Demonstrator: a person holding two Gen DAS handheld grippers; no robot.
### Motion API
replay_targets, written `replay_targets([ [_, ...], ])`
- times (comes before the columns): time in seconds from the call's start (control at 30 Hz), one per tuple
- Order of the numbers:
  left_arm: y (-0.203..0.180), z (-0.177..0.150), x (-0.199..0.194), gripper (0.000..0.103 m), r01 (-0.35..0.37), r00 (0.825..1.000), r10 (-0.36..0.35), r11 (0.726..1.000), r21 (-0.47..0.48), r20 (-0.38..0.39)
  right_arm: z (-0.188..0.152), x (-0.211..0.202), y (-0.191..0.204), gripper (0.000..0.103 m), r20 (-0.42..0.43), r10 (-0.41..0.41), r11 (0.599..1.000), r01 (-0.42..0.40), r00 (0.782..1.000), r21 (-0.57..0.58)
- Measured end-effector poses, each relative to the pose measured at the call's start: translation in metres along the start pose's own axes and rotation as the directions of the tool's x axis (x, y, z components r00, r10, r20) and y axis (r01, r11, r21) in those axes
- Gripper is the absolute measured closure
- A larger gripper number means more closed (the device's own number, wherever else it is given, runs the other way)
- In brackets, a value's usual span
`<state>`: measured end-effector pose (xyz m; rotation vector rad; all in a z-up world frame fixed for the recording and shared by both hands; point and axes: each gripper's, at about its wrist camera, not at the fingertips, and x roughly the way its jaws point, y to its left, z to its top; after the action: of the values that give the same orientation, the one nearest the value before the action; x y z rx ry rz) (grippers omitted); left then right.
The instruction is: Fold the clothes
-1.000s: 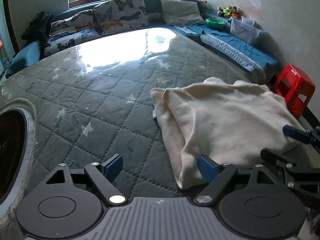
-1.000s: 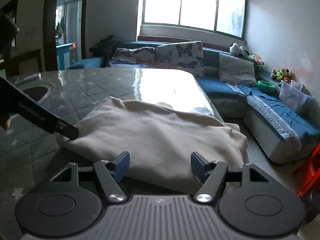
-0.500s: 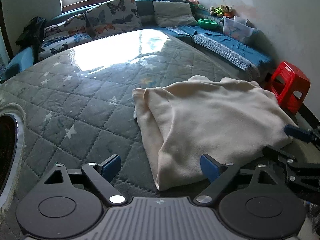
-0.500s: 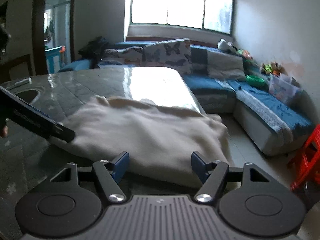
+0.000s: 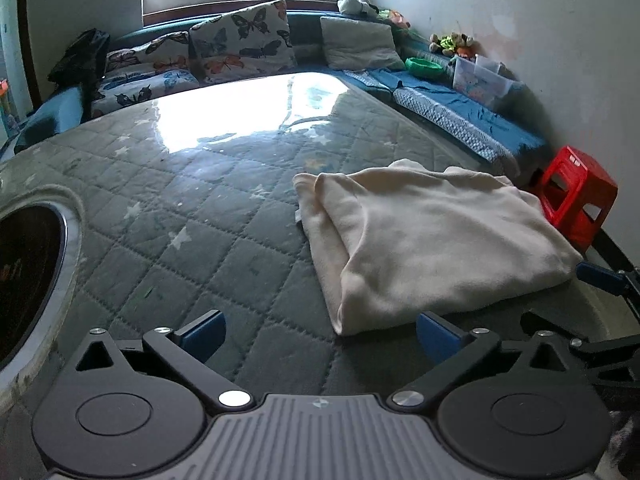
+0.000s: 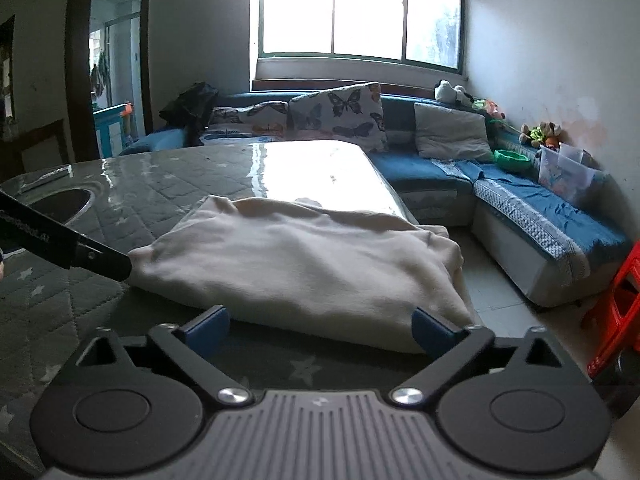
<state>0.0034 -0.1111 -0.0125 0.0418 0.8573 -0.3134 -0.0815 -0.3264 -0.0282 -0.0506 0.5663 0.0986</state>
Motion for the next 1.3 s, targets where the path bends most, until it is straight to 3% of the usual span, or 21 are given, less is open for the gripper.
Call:
replay_targets([
  [0.43, 0.012, -0.022, -0.021, 0.000, -0.036, 0.998, 0.036, 0.999, -0.013, 0.044, -0.005, -0.013, 0.028, 0.000, 0.030, -0.036, 0.999, 0.037, 0.999, -0.022],
  [0.7, 0.012, -0.033, -0.026, 0.000, -0.052, 0.999, 0.052, 0.999, 0.001, 0.004, -0.013, -0.018, 0.032, 0.000, 0.015, -0.004, 0.999, 0.003, 1.000, 0.051],
  [1.3, 0.005, -0.059, -0.051, 0.000, -0.045, 0.999, 0.045, 0.999, 0.010, 0.016, -0.024, -0.045, 0.046, 0.000, 0.056, -0.013, 0.996, 0.008, 0.998, 0.085],
])
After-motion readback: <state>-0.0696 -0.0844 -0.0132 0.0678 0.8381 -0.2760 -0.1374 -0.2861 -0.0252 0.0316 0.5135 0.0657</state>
